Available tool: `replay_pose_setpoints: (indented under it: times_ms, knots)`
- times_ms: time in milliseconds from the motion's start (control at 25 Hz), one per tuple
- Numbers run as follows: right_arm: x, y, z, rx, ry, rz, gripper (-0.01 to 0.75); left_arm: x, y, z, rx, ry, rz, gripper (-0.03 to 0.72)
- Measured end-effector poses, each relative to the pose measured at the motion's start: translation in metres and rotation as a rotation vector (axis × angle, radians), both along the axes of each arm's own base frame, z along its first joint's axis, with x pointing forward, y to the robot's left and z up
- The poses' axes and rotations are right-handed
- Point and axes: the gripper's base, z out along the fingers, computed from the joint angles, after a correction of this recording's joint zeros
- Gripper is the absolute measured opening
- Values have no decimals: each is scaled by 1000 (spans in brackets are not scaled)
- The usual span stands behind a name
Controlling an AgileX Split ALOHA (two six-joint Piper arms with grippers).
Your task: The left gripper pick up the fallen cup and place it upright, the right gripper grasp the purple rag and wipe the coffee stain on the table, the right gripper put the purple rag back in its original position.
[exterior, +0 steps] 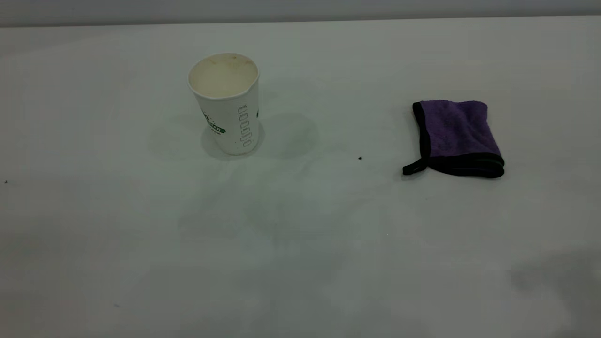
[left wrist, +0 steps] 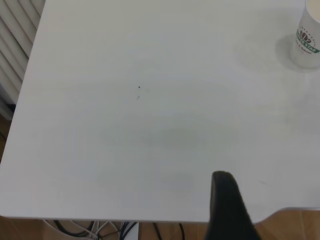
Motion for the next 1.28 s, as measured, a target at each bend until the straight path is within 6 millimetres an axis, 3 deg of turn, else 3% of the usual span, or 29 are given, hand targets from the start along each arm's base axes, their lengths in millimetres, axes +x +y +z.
replay_pose_setpoints:
  times_ms: [200, 560, 1080, 1280]
  knots:
    - [-47, -8, -22, 11, -50, -17, 431, 0, 0, 0, 0, 0, 0, 511]
    - [-88, -17, -5, 56, -431, -29, 430, 0, 0, 0, 0, 0, 0, 511]
    - [-111, -21, 4, 95, -598, -37, 430, 0, 0, 0, 0, 0, 0, 511]
    - [-132, -25, 8, 106, -751, -91, 430, 0, 0, 0, 0, 0, 0, 511]
